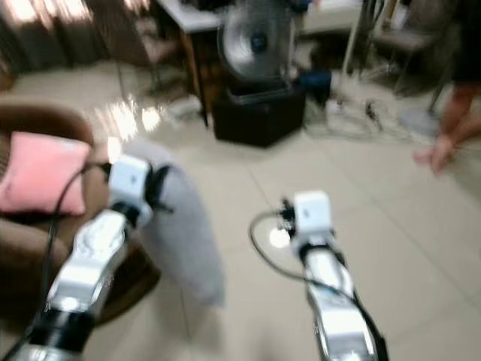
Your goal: Move the pillow to the sofa from floor
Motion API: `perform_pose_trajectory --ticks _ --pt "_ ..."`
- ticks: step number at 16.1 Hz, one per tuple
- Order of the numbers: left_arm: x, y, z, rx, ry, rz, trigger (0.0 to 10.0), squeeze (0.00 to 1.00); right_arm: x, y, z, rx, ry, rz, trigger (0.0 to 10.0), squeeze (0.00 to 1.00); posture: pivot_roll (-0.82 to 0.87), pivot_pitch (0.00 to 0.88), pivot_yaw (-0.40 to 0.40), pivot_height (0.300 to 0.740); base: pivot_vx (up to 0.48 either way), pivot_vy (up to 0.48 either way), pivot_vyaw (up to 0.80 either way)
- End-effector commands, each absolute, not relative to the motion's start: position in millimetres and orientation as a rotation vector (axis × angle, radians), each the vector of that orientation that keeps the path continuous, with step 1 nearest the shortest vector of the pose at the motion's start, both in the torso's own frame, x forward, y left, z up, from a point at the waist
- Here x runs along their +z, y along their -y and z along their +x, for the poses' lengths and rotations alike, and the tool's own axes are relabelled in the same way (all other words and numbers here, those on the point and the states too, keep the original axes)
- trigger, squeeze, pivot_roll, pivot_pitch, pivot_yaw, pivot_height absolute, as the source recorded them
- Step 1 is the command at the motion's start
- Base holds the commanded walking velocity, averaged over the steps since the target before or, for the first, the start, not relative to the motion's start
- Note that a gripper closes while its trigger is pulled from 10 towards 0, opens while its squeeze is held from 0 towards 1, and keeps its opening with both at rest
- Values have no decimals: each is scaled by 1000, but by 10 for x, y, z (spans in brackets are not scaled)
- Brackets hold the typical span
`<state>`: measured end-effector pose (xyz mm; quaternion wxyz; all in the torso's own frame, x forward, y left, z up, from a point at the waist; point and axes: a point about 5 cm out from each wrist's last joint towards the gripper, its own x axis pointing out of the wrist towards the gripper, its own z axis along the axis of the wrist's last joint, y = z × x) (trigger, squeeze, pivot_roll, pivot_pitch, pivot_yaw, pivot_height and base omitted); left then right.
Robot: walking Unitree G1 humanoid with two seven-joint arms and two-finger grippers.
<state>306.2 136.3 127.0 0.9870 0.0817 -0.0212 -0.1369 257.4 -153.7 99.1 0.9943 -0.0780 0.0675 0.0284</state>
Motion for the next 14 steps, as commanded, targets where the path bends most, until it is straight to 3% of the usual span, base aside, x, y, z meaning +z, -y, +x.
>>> perform_pose_trajectory --ticks 1,7,13,14 --pt "1342 -1359 3078 -279 77 176 10000 0 1016 1550 2575 51 -131 -147 10000 0 -99 0 56 740 386 0 -800" --pt "1316 -1359 3075 -286 70 180 10000 0 1007 1582 2548 38 -139 -144 10000 0 -107 0 58 740 384 0 -800" --pt "1303 -1378 3079 -275 65 188 10000 0 993 1531 2533 100 -144 -230 10000 0 -107 0 55 740 384 0 0" --pt "1301 -1382 3078 -271 64 189 10000 0 995 1526 2530 100 -144 -227 10000 0 -106 0 54 740 386 0 800"
